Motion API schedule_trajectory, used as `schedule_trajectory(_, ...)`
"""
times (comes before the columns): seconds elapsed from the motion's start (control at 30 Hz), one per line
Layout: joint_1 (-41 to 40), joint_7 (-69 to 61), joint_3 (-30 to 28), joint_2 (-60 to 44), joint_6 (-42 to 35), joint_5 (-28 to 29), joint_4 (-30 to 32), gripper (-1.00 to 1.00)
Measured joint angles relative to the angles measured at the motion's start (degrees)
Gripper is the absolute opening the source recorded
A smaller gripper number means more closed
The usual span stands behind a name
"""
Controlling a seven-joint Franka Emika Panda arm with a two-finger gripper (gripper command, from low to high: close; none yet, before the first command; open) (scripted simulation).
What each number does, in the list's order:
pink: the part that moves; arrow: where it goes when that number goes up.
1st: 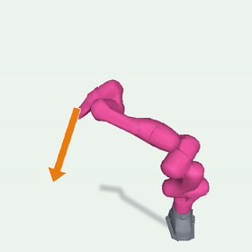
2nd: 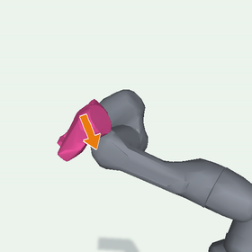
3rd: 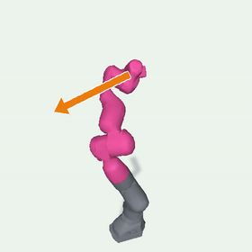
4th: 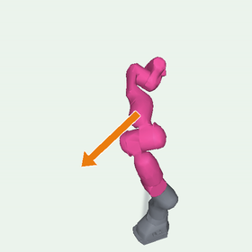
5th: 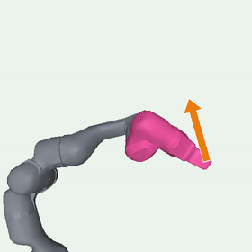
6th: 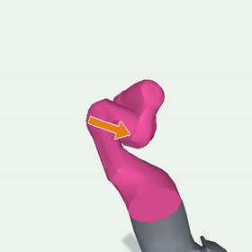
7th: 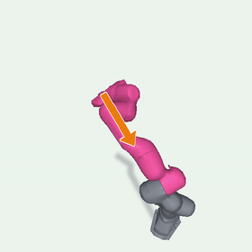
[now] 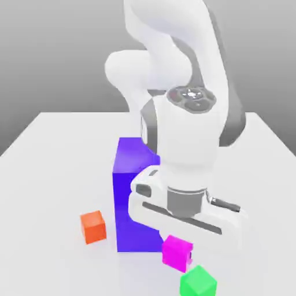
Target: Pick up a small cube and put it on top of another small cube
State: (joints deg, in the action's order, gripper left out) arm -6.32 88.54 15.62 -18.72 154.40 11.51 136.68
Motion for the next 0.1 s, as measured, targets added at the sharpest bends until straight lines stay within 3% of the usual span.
schedule_trajectory(0.03, 0.55, 0.46, -0.40, -1.12, 0.86, 0.74, -0.20, 1.00)
schedule_trajectory(0.1, 0.55, 0.46, -0.40, -1.12, 0.86, 0.74, -0.20, 1.00)
